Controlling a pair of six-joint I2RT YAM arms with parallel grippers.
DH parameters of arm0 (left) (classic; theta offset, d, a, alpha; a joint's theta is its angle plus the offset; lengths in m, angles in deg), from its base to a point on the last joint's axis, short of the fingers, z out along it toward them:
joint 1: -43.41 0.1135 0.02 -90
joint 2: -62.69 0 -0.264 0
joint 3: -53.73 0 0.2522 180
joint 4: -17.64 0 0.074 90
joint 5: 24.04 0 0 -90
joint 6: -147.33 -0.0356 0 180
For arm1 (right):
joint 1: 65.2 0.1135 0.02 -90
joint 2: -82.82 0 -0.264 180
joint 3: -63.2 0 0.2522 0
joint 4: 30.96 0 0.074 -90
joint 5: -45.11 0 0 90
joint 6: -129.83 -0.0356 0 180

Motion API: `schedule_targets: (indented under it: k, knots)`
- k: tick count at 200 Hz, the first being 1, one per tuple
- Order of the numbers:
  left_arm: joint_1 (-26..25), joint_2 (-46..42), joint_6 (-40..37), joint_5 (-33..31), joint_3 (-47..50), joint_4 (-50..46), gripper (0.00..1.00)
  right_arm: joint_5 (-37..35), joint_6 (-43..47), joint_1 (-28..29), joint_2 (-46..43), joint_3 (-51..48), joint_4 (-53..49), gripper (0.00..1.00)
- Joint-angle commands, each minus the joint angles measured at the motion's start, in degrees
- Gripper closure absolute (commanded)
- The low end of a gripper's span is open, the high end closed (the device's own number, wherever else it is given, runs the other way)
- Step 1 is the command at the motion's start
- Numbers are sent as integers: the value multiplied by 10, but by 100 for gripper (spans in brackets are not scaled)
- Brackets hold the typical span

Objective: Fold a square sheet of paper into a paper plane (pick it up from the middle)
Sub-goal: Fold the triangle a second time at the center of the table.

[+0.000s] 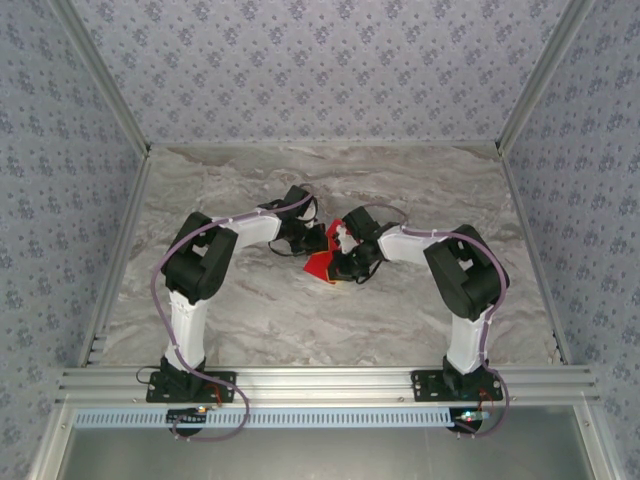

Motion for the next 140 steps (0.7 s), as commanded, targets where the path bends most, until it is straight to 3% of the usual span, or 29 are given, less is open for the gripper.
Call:
schedule_targets:
  k: [1, 105, 140]
  knots:
    - [-4, 40, 4, -53, 35, -63, 100, 9, 10, 1, -16, -22, -58, 100]
    - [-3, 37, 5, -50, 34, -64, 100, 13, -10, -12, -41, 16, -22, 100]
    - [-4, 38, 8, -47, 32, -60, 100, -4, -10, -13, -3, 40, -19, 100]
